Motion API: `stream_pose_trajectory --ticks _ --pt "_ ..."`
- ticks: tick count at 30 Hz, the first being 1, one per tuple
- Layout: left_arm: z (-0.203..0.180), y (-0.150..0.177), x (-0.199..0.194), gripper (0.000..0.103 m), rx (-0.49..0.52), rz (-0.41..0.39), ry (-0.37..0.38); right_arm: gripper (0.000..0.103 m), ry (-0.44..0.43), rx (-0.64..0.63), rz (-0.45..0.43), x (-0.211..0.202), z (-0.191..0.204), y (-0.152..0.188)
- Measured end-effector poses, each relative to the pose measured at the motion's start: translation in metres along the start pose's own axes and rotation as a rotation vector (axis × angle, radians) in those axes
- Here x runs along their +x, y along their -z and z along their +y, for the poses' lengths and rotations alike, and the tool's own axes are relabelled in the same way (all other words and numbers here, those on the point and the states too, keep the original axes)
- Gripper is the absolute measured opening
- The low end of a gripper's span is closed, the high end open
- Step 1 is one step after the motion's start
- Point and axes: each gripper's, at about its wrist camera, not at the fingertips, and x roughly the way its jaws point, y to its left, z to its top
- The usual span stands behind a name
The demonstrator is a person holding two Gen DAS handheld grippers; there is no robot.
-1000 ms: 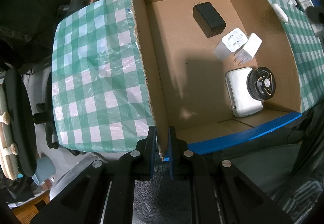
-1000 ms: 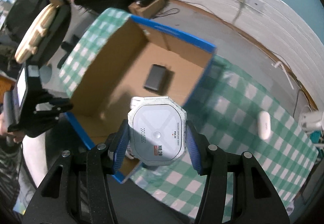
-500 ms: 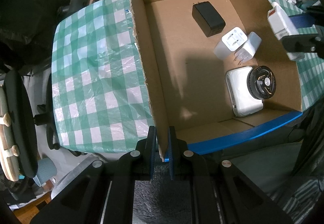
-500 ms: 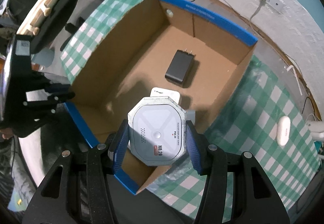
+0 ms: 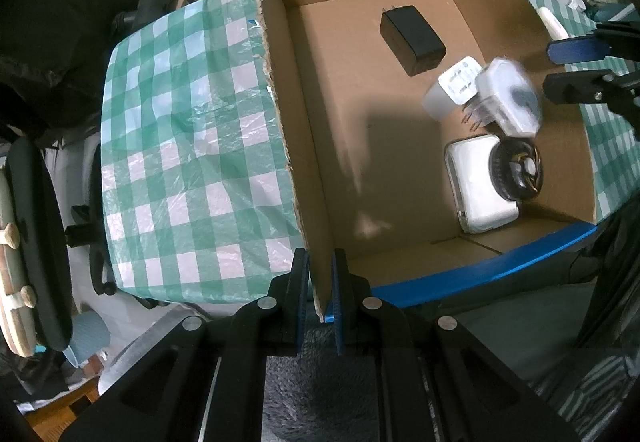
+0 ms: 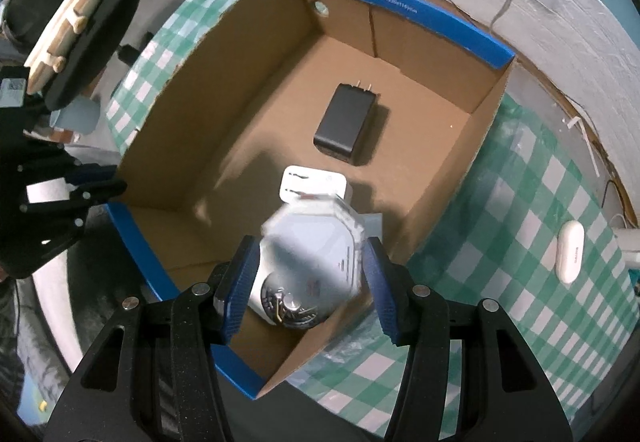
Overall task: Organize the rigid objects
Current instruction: 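Carry the octagonal device into the box and open the right gripper, then return the right gripper to the table and grasp the white KINYO case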
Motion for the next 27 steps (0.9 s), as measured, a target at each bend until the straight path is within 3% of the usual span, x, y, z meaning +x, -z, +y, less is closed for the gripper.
stream_pose_trajectory --ticks 19,27 --pt "0.001 -0.001 0.0 0.01 0.003 0.004 0.001 0.06 0.005 0.033 -0.097 -0.051 -0.038 0.019" --pt "0.003 -0.001 0.0 0.01 -0.006 0.003 0.012 0.06 0.097 0.066 -0.102 -0.058 -0.093 0.03"
